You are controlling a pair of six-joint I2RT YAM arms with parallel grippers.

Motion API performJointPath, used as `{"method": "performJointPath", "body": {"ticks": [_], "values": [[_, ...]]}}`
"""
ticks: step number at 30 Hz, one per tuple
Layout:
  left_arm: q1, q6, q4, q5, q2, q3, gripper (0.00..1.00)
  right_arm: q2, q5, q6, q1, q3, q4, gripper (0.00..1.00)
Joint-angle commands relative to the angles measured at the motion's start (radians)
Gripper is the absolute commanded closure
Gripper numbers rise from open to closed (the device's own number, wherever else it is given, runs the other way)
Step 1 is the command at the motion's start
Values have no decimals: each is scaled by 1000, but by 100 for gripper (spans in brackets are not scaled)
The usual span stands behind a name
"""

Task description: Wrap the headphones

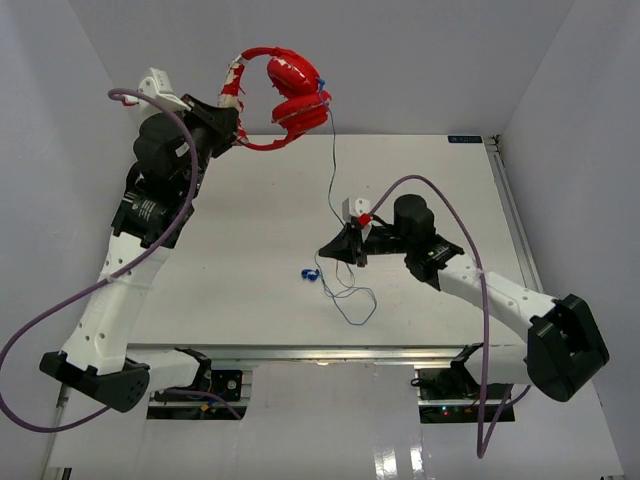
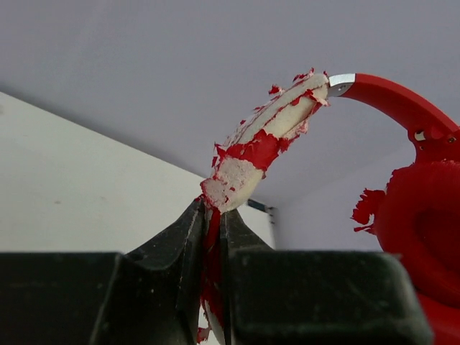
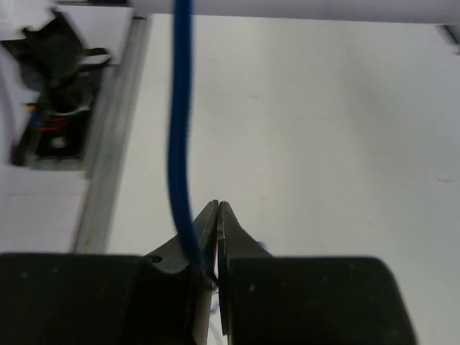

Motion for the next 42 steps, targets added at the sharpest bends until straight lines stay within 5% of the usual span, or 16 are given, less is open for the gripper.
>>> {"method": "performJointPath", "body": {"ticks": [1,6,11,16,25,42], "values": [[9,343,76,-172,66,-88,100,-112,652,-519,34,288,-703,92],[9,565,214,-94,52,-339,100,-234,1089,-736,33,294,-639,92],[5,639,242,151,35,-463,100,-192,1154,-818,33,469,-660,92],[-27,637,258,408,16,-542,100,-91,1077,-808,40,620,-689,92],[-90,659,288,672,-59,-626,100,22,930,-663,10,613,-619,92],[-132,472,402,706,-241,-651,100,108,692,-263,-269,430,-503,92]]}}
